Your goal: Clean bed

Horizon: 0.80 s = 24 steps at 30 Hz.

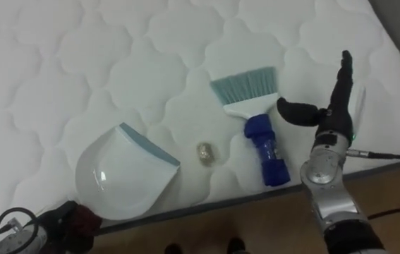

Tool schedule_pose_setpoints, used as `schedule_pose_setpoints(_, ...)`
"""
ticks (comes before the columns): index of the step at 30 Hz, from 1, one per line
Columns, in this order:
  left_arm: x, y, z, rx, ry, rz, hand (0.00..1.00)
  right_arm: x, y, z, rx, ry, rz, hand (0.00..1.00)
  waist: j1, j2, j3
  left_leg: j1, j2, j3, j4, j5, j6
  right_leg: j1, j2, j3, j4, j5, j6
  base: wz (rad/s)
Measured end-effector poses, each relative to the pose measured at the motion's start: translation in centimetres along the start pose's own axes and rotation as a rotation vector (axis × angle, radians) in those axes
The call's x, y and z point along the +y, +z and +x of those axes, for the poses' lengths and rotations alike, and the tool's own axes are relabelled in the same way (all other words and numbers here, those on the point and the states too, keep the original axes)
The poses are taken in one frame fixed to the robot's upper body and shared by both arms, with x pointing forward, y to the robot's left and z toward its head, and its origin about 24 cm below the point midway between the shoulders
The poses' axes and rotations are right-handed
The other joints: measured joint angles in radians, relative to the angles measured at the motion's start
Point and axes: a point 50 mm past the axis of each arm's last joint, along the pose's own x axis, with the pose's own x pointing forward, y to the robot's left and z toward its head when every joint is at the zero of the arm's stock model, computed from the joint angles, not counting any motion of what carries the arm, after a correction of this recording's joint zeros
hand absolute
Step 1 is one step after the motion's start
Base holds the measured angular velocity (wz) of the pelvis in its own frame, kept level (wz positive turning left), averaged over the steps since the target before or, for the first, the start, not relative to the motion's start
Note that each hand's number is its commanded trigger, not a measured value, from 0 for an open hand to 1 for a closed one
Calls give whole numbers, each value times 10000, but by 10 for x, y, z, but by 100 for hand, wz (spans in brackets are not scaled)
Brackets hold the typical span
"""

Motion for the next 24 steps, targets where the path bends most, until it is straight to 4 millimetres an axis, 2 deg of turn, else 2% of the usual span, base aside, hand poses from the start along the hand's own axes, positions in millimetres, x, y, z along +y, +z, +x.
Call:
schedule_pose_setpoints(6,1,3,1,-103,-30,132,100,19,-4,-8,39,1512,-342,0,40,5,4,-2,16,-6,-37,-1,3,10,-27,-60,-28,2,3,1)
schedule_pose_setpoints(15,-2,1,0,-138,-107,131,100,24,-13,-12,261,2352,-893,0,74,68,39,-21,5,-18,-118,0,6,9,-20,-99,-70,-16,18,0)
schedule_pose_setpoints(24,-5,0,0,-127,-166,171,100,23,-27,-18,757,2731,-1291,0,90,66,25,-38,-47,-24,-129,1,6,69,-17,-133,-186,-8,30,0)
